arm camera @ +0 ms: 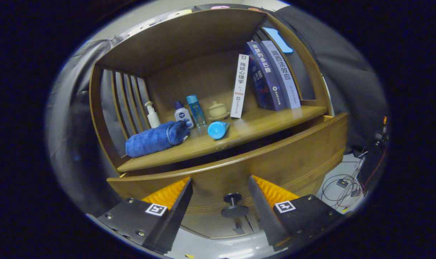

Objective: Pull open the drawer, take out the items inside it, and place them on the countertop above the cabinet.

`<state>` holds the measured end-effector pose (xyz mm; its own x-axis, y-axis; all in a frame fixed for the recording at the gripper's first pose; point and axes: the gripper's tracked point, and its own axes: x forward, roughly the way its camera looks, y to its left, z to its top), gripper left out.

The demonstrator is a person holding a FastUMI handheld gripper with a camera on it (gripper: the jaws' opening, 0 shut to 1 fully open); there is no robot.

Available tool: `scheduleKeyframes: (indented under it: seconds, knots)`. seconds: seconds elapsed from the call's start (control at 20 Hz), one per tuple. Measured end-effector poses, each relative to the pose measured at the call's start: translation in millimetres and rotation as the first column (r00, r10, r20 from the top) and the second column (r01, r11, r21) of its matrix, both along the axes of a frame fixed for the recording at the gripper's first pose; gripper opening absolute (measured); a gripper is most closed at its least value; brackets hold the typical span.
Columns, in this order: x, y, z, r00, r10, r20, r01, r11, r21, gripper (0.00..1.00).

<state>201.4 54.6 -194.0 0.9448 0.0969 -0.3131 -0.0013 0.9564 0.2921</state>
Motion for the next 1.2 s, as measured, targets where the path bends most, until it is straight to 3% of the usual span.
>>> scheduleKeyframes:
  seconds: [0.75, 0.9, 1.2]
  knots:
    - [34.6, 3.1, -6.5, 1.000, 0.004, -0.003, -0.004, 0.997, 0.074, 0.93]
    - [25.9, -5.3, -4.6, 0.999, -0.030, -0.022, 0.030, 1.000, 0.006, 0.93]
    - [-13.3, -18.6, 64.5, 0.991, -0.108, 0.082, 0.112, 0.992, -0.049, 0.93]
